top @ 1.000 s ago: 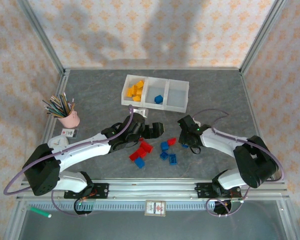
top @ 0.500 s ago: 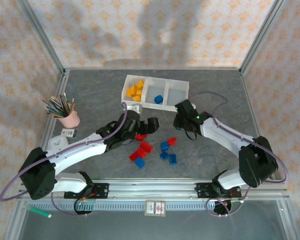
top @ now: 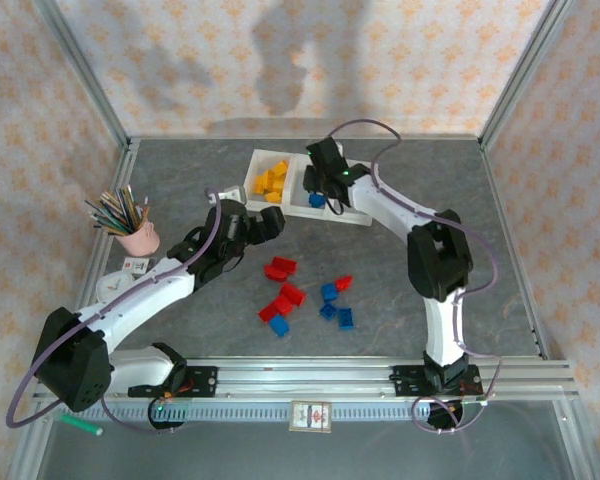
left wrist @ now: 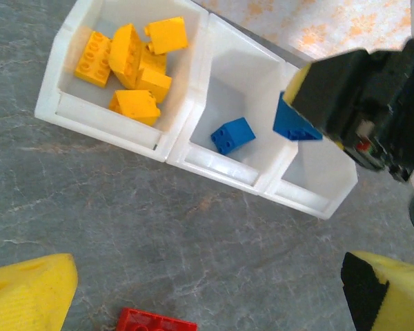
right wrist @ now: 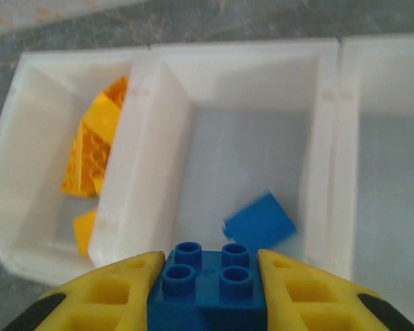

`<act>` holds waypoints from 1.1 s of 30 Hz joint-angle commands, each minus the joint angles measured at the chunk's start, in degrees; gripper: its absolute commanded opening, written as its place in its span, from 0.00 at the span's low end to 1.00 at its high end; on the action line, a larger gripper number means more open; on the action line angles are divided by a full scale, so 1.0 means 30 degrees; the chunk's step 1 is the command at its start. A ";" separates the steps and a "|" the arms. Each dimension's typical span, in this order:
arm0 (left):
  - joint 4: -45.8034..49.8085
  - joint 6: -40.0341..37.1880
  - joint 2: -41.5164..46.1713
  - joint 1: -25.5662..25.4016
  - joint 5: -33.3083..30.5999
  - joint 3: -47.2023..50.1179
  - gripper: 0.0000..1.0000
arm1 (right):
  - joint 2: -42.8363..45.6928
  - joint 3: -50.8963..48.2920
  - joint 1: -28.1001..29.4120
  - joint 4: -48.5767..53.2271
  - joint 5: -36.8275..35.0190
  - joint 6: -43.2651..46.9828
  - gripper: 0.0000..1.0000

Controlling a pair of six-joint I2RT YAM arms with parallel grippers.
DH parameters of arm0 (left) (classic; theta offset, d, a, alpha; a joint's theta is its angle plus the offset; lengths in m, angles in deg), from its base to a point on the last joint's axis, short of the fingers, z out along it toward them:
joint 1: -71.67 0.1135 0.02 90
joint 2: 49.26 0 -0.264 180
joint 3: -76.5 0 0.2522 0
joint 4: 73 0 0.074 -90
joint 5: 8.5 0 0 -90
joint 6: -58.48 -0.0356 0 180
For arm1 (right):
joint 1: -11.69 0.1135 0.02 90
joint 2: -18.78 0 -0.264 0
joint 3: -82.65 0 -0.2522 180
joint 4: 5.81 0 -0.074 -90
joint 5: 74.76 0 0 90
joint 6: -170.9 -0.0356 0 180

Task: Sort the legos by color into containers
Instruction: Place the lego in the container, then pick up the lego from the bottom-center of the table.

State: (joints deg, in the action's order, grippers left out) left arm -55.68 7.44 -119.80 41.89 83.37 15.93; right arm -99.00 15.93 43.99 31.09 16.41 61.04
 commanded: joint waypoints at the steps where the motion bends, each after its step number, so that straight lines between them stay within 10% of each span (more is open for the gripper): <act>1: -0.0294 -0.0301 -0.0335 0.0308 -0.0354 -0.0428 0.99 | -0.2233 0.2797 -0.0235 0.1180 -0.0747 0.0836 0.32; 13: -0.0406 0.0013 -0.0340 0.0645 -0.0142 -0.0369 0.99 | -0.3720 0.7373 -0.0229 0.2650 -0.0166 0.1703 0.55; 33: 0.0391 0.1152 0.1731 -0.2270 0.2140 0.1930 0.99 | 0.9051 -1.1305 0.1205 0.0865 0.0595 -0.1326 0.70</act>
State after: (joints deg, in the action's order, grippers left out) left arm -55.73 9.28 -115.63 37.08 89.05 20.13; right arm -75.04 -13.53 46.11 33.49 19.27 60.19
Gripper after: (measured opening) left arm 0.992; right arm 0.704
